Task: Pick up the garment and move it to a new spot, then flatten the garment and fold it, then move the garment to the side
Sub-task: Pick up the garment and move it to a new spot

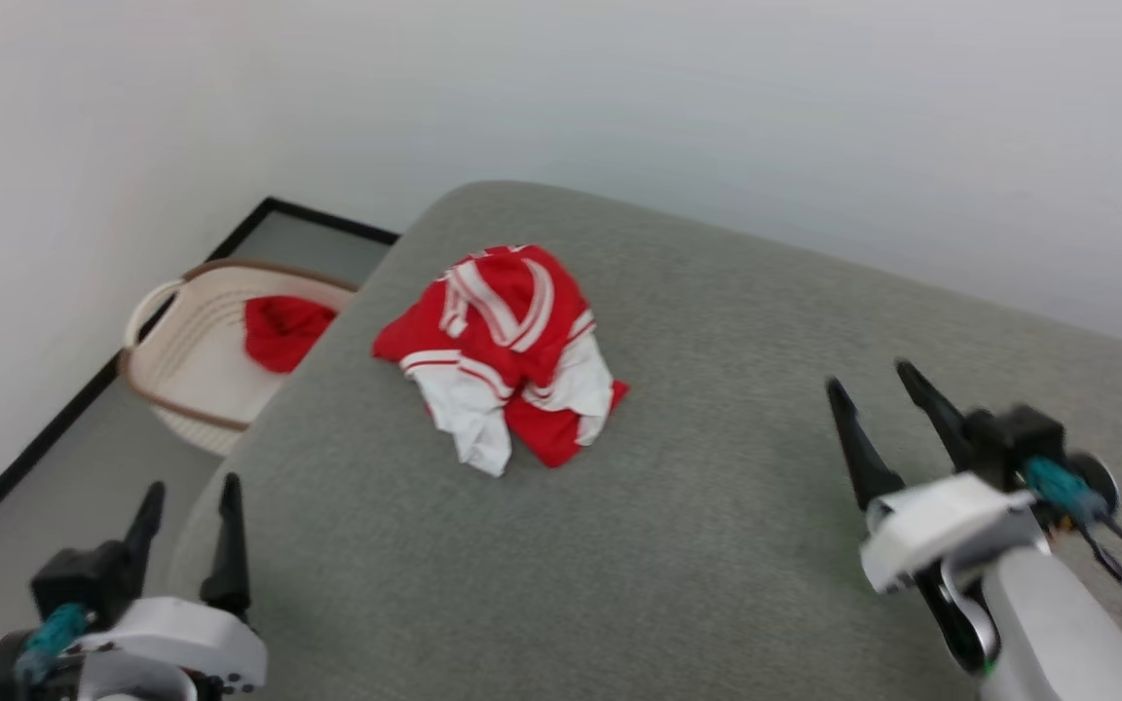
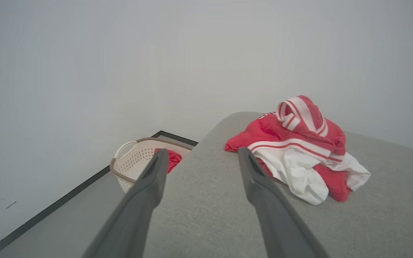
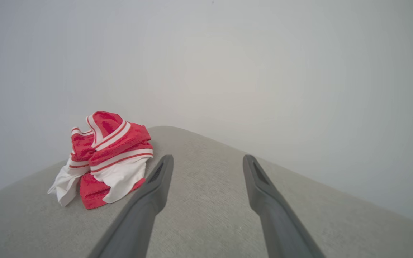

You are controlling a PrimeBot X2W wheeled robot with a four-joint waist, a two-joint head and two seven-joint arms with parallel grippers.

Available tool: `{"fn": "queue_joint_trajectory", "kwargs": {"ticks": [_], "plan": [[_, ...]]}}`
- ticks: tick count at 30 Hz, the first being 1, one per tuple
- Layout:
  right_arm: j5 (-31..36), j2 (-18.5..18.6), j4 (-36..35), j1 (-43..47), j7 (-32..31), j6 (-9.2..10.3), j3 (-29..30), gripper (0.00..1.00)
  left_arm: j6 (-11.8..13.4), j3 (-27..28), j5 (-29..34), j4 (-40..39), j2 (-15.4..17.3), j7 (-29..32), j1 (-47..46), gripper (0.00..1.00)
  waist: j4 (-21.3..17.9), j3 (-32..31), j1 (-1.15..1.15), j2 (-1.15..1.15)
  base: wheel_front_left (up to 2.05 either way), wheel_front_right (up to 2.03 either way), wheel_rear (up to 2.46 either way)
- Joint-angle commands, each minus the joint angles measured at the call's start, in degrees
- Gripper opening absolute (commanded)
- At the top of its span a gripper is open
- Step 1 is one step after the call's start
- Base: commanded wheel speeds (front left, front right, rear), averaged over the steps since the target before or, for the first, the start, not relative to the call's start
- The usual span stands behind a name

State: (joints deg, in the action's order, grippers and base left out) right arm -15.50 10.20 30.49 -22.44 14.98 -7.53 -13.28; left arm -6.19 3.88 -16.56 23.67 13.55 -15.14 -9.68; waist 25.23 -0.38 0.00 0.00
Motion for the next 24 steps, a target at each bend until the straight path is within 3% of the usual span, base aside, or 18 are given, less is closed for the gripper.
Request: {"fn": "queue_joint_trajectory", "kwargs": {"ticks": [1, 8, 13, 24], "plan": [[-0.26, 0.24, 0.73, -1.82, 0.27, 0.08, -1.33, 1.0, 0.39, 0.65, -0.23, -0.76, -0.28, 0.01, 0.55, 1.0, 4.66, 1.98, 0.0, 0.0, 0.0, 0.0, 0.0], [-3.21, -0.75, 5.4, -9.5, 0.27, 0.08, -9.39, 1.0, 1.28, 5.98, -1.27, -5.72, -1.88, 0.01, 4.44, 1.0, 5.72, 3.87, 0.0, 0.0, 0.0, 0.0, 0.0], [-4.88, -0.63, 6.8, -11.96, 0.27, 0.08, -12.1, 1.0, 0.94, 7.36, -0.6, -7.43, -2.99, 0.01, 5.89, 1.0, 5.79, 4.4, 0.0, 0.0, -0.01, -0.01, -0.01], [-5.28, 1.63, 2.78, -7.59, 0.27, 0.08, -7.3, 1.0, -0.8, 1.45, 1.82, -3.42, -0.68, 0.25, -2.5, 1.0, 4.43, 4.8, 0.0, 0.0, 0.0, 0.0, 0.0]]}}
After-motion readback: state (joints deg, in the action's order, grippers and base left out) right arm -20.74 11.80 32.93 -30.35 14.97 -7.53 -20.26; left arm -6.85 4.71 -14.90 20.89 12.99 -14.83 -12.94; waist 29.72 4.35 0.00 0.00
